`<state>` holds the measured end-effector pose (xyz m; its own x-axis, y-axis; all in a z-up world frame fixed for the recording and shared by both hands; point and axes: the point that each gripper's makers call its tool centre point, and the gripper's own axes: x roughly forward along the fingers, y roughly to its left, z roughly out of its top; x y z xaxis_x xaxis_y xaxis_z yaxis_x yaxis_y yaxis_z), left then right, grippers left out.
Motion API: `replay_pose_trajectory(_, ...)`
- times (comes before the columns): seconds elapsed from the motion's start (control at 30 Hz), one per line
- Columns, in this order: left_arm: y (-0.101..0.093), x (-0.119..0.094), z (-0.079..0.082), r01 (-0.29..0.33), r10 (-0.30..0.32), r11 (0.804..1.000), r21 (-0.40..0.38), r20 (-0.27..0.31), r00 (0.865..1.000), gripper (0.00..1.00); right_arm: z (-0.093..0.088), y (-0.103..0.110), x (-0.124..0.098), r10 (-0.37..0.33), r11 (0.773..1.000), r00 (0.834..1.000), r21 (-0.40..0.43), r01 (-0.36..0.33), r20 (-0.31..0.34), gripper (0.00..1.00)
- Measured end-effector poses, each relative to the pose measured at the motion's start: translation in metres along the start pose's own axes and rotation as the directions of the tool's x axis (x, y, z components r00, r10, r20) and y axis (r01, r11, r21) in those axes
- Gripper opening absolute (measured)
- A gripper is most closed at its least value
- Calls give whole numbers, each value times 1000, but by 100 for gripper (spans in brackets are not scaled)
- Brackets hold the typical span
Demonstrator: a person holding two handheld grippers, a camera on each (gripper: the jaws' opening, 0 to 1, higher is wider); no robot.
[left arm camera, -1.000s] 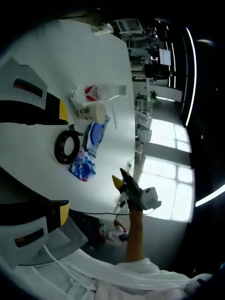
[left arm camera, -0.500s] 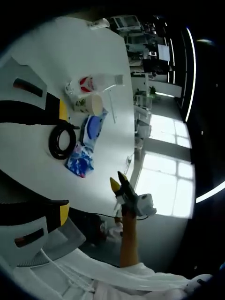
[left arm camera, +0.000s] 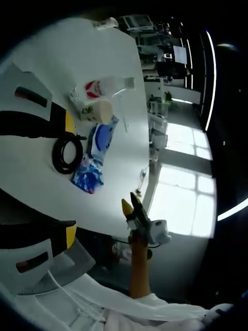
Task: Arrange the tabletop items into an orderly group along one side of the table until the central work area is clear of visible clutter.
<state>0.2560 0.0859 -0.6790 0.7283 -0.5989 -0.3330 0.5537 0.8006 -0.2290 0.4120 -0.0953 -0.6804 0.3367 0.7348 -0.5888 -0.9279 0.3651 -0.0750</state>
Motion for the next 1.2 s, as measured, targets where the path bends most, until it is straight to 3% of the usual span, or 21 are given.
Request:
replay_pose_trajectory(0.47, -6, 10, 6, 36, -36, 999, 3, 3, 999, 60, -1, 2, -9, -30, 999, 1000, 31, 30, 0, 34)
replay_pose_trajectory(0.93, -6, 37, 14, 83, -83, 997, -6, -5, 997, 58, -15, 9, -20, -101, 992, 994, 66, 104, -41, 34)
replay_pose_trajectory(1.2, 1, 53, 18, 37, -36, 999, 9, -16, 999, 57, -21, 4, -9, -80, 995, 996, 60, 82, -33, 34)
